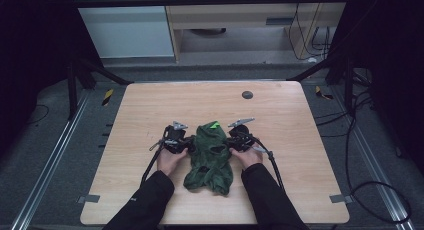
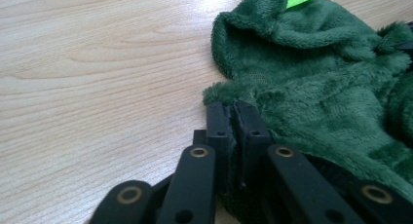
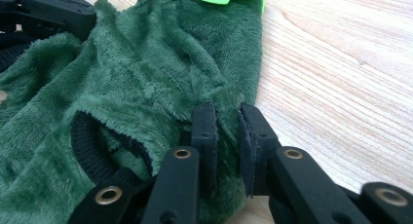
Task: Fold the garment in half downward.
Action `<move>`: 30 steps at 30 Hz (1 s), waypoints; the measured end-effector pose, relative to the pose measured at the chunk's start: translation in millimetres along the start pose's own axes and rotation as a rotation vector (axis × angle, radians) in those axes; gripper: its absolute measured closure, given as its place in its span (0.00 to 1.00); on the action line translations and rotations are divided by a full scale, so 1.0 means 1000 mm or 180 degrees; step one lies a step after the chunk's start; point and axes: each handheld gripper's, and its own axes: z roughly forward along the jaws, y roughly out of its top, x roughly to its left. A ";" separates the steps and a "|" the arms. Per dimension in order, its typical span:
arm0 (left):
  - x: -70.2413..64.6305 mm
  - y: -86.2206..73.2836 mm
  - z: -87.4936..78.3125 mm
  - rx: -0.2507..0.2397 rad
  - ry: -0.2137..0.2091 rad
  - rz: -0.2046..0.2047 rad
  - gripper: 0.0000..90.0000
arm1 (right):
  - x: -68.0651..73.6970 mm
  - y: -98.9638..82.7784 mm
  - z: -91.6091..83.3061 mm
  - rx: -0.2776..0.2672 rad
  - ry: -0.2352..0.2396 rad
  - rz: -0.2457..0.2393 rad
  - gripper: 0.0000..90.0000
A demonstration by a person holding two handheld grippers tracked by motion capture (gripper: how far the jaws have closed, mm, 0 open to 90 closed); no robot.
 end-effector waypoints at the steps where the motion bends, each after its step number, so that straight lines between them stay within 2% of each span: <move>1: -0.001 0.000 0.000 -0.0005 0.0013 0.0007 0.97 | 0.001 0.000 0.000 -0.0002 -0.0012 0.0010 0.89; 3: -0.002 0.000 0.000 -0.0006 0.0027 0.0019 0.98 | 0.002 0.000 0.000 0.0000 -0.0022 -0.0009 0.91; 8: -0.002 0.002 -0.007 -0.0027 -0.0046 0.0035 0.99 | 0.002 0.002 -0.004 -0.0022 -0.0024 -0.0020 0.93; 9: -0.003 0.003 -0.009 -0.0054 -0.0065 0.0026 0.99 | 0.001 0.002 -0.005 -0.0069 -0.0019 -0.0064 0.93; 19: -0.011 0.018 -0.034 -0.0282 -0.0201 0.0172 0.99 | 0.004 0.011 -0.031 -0.0367 0.0075 -0.0110 0.93; 23: -0.014 0.017 -0.044 -0.0320 -0.0232 0.0267 0.99 | 0.008 0.012 -0.042 -0.0465 0.0100 -0.0209 0.93; 25: -0.015 0.015 -0.049 -0.0385 -0.0256 0.0239 0.99 | 0.011 0.011 -0.047 -0.0494 0.0105 -0.0240 0.93; 30: -0.016 0.012 -0.062 -0.0439 -0.0289 0.0275 0.99 | 0.014 0.008 -0.057 -0.0584 0.0143 -0.0303 0.93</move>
